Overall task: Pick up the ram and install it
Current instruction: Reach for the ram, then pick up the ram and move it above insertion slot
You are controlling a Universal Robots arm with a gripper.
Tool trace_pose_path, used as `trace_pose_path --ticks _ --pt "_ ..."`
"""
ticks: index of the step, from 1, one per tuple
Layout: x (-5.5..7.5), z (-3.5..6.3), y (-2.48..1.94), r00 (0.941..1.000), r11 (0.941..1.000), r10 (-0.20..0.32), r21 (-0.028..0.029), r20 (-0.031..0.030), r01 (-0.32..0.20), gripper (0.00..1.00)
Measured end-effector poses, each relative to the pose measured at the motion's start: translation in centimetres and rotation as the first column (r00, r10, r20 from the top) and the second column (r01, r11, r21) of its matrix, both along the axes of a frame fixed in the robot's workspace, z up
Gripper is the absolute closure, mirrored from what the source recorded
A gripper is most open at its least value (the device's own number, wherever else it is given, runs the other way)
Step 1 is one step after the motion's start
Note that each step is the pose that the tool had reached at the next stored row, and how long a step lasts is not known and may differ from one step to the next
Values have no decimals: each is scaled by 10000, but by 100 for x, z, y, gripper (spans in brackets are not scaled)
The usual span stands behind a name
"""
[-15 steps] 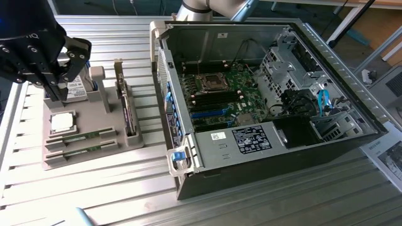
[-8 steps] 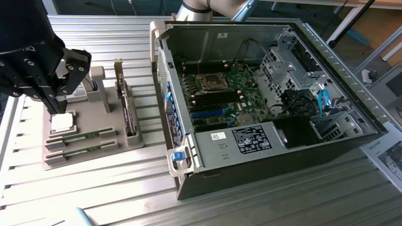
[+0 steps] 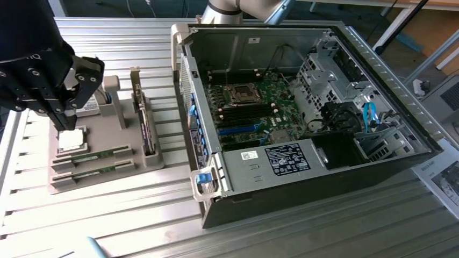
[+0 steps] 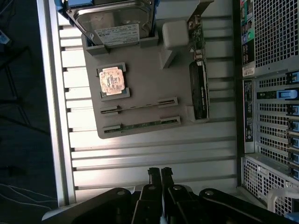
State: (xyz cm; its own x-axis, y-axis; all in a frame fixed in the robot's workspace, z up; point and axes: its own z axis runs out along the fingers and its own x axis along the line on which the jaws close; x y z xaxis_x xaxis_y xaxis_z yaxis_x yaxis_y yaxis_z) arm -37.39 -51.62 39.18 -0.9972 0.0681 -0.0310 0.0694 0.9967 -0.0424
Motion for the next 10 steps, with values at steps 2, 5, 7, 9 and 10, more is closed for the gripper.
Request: trace_pose_path --ticks 2,5,7,9,10 --pt "0 0 0 10000 10000 0 0 0 0 85" --pt "0 0 0 10000 10000 0 0 0 0 85" --pt "0 0 0 10000 10000 0 0 0 0 85" --pt "0 0 0 10000 10000 5 0 0 -5 85" --pt "0 0 0 10000 10000 52 1 1 -52 85"
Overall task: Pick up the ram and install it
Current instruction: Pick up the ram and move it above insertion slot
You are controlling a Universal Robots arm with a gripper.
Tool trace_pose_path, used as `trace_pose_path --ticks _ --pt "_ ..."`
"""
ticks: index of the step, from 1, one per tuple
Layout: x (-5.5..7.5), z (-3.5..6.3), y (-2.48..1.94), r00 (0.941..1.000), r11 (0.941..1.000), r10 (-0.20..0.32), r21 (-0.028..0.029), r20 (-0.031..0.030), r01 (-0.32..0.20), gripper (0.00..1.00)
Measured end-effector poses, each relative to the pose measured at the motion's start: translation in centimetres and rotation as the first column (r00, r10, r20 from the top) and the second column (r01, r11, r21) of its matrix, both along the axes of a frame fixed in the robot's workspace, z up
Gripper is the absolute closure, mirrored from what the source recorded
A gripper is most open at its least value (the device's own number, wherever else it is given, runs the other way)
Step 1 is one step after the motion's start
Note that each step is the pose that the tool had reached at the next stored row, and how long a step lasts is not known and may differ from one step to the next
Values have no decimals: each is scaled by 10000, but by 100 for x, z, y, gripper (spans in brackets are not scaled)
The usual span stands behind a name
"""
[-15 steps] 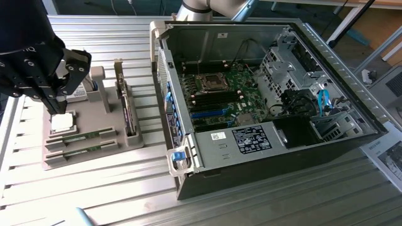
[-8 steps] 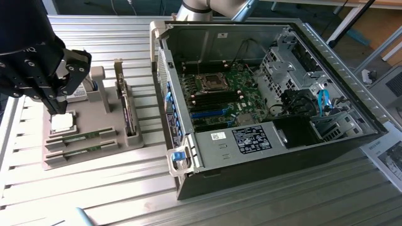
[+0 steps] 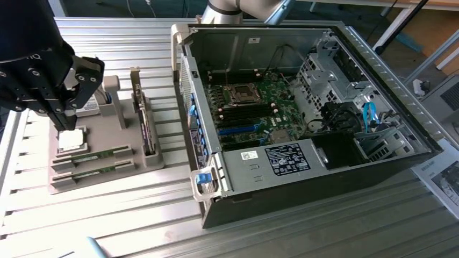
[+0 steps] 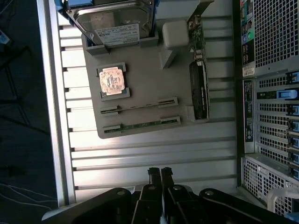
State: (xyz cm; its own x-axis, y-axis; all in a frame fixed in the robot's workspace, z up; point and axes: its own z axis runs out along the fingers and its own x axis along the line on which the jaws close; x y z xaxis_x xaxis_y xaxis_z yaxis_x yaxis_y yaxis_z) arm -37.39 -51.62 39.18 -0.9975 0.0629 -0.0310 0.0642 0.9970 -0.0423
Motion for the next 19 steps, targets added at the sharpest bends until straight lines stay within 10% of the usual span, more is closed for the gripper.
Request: trace_pose_path --ticks 6,12,15,19 --pt "0 0 0 9953 9953 972 0 0 -972 85" --pt "0 -4 0 9696 9696 2446 -1 0 -2446 85" --pt "0 -8 0 9416 9416 3368 -1 0 -3368 85" --pt "0 -16 0 8813 8813 4726 -1 0 -4726 85"
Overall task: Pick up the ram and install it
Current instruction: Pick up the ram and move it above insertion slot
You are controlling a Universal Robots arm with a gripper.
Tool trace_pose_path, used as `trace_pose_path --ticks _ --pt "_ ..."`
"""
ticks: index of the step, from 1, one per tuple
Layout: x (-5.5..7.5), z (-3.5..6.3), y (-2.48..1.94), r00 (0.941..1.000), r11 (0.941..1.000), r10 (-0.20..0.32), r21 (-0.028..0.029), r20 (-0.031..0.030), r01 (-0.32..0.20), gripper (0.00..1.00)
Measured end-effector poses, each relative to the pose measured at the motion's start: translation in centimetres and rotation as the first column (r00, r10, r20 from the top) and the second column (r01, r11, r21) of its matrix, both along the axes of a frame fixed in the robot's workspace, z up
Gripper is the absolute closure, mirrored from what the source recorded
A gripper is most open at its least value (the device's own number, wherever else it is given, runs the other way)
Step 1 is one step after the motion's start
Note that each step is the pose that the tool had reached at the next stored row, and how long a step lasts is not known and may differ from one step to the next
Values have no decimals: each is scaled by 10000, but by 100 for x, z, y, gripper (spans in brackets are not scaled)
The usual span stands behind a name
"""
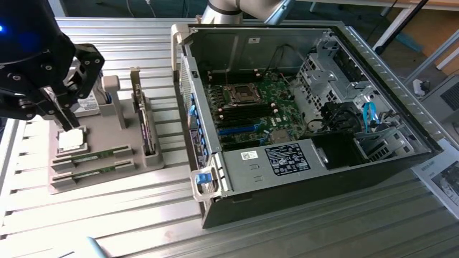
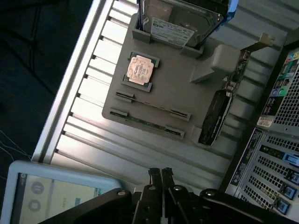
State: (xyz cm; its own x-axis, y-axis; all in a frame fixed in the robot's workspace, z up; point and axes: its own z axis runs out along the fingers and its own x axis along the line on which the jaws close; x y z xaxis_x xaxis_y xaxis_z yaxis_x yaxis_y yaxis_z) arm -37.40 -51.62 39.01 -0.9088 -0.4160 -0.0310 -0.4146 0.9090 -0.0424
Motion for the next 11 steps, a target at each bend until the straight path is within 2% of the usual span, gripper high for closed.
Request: trace_pose_path --ticks 2,4,6,8,10,11 --pt "0 -3 0 9989 9989 464 0 -1 -464 85" --pt "0 -8 0 9938 9938 1115 -1 -1 -1115 85" --pt "0 -12 0 9879 9879 1552 -1 0 -1552 85" --pt "0 -16 0 9805 9805 1967 0 0 -1967 85" --pt "0 -20 0 9702 9702 2422 0 0 -2422 85" --pt "0 -23 0 9633 9633 2686 -1 -1 -2686 85"
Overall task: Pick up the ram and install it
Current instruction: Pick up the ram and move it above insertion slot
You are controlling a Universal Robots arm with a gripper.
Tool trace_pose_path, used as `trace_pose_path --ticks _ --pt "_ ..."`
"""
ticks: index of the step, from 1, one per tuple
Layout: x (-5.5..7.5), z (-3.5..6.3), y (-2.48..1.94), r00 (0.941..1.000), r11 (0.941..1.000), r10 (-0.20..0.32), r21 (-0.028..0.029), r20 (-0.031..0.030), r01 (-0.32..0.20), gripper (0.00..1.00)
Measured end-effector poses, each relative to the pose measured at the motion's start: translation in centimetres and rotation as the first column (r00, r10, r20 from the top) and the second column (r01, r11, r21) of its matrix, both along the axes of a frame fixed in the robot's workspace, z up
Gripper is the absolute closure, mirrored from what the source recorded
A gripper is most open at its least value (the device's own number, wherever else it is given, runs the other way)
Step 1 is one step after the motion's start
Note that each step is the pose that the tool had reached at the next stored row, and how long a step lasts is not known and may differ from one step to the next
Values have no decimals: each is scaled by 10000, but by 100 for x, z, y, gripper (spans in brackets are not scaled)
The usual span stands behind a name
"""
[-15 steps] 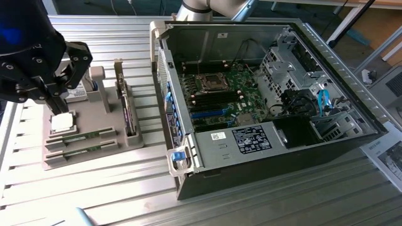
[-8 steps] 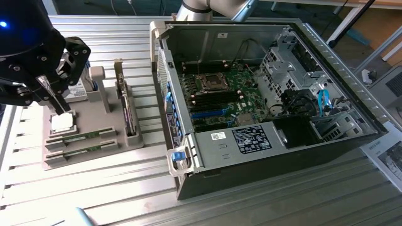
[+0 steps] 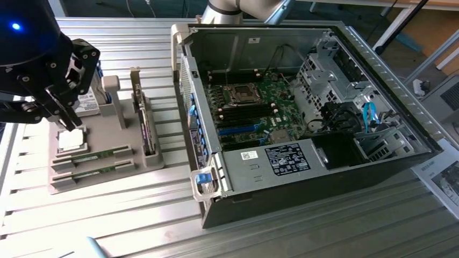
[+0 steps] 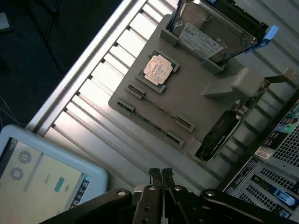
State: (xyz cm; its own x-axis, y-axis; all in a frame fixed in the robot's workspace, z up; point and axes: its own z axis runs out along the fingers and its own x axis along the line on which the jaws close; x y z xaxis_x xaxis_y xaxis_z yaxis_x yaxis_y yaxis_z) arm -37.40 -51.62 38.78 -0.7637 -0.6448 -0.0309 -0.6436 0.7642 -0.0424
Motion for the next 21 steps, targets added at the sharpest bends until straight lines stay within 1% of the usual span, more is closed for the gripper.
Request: trace_pose_path --ticks 1,3,5,8,10,11,12,13,14,15,17,19,21 --pt "0 -3 0 9996 9996 300 0 0 -300 85" --pt "0 -8 0 9977 9977 681 1 1 -681 85" --pt "0 -12 0 9943 9943 1066 0 0 -1066 85" --pt "0 -20 0 9857 9857 1687 0 0 -1687 85" --pt "0 -25 0 9767 9767 2147 0 -1 -2147 85" --pt "0 -26 0 9739 9739 2269 0 -1 -2269 85" --pt "0 -30 0 9667 9667 2559 0 -1 -2559 85" --pt "0 -33 0 9617 9617 2739 0 0 -2739 85" --pt "0 -36 0 9548 9548 2974 0 0 -2974 85" --pt "0 -39 0 9475 9475 3197 0 0 -3197 85" --pt "0 -45 0 9307 9307 3658 0 0 -3658 85" --pt "0 -54 0 9055 9055 4243 0 0 -4243 85" --pt "0 -61 0 8857 8857 4643 1 1 -4643 85"
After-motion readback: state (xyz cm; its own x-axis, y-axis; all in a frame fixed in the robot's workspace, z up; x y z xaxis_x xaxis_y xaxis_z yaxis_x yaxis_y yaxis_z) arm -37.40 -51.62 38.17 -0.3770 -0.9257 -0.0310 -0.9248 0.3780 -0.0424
